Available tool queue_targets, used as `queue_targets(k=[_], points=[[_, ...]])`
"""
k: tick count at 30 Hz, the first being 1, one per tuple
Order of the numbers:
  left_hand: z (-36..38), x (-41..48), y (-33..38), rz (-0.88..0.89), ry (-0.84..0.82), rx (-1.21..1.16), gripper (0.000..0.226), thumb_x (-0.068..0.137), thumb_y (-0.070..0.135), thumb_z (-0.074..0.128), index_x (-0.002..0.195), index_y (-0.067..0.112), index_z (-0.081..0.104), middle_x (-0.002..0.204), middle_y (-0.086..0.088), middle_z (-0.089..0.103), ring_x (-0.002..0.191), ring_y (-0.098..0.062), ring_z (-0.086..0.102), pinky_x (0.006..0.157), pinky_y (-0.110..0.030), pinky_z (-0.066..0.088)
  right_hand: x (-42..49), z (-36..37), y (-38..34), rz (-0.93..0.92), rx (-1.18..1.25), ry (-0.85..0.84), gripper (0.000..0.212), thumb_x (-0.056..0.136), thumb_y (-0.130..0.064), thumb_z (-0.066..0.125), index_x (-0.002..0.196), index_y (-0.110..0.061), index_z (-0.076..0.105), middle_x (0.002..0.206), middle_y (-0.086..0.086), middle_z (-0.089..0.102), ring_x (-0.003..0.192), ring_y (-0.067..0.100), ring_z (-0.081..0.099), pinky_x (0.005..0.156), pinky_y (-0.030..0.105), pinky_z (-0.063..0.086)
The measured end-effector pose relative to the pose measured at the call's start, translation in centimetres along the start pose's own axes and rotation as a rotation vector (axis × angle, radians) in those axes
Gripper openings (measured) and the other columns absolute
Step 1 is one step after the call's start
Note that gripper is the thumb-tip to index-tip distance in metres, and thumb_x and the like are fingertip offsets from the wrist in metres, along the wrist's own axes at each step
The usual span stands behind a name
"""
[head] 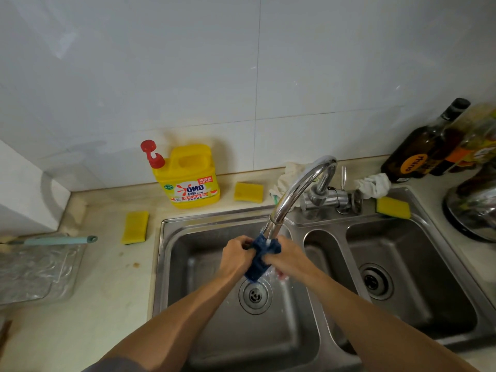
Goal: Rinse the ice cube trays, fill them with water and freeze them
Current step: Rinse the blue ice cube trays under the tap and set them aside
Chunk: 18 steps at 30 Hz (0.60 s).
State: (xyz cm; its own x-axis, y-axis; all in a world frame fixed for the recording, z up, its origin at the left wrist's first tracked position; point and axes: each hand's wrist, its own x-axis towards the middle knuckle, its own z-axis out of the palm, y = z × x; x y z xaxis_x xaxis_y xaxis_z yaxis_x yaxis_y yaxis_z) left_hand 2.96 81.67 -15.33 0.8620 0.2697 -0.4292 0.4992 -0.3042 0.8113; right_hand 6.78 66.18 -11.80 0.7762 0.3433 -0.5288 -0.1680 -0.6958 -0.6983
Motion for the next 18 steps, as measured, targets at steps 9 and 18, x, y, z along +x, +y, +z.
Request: queue_targets(k=[9, 18], points=[[-0.1, 0.7, 0.0, -0.151, -0.042, -0.266, 0.016, 0.086, 0.008, 0.066, 0.097, 0.019, 0.071, 0.098, -0.007, 0.073, 0.094, -0.023, 0.070, 0.083, -0.038, 0.059, 0.4, -0.2, 0.0, 0.025, 0.059, 0.094, 0.011, 0.097, -0.008, 0.050, 0.095, -0.017, 0.056, 0.069, 0.011, 0.068, 0.049, 0.017, 0.060, 0.048, 0.030, 0.051], [-0.2, 0.6, -0.6, -0.325, -0.022, -0.531, 0.025, 0.094, -0.003, 0.048, 0.111, 0.008, 0.064, 0.103, -0.017, 0.071, 0.091, -0.031, 0.070, 0.066, -0.037, 0.059, -0.1, 0.5, -0.8, 0.045, 0.262, 0.139, 0.016, 0.093, 0.003, 0.053, 0.099, -0.011, 0.057, 0.080, 0.016, 0.071, 0.056, 0.017, 0.066, 0.054, 0.030, 0.058]])
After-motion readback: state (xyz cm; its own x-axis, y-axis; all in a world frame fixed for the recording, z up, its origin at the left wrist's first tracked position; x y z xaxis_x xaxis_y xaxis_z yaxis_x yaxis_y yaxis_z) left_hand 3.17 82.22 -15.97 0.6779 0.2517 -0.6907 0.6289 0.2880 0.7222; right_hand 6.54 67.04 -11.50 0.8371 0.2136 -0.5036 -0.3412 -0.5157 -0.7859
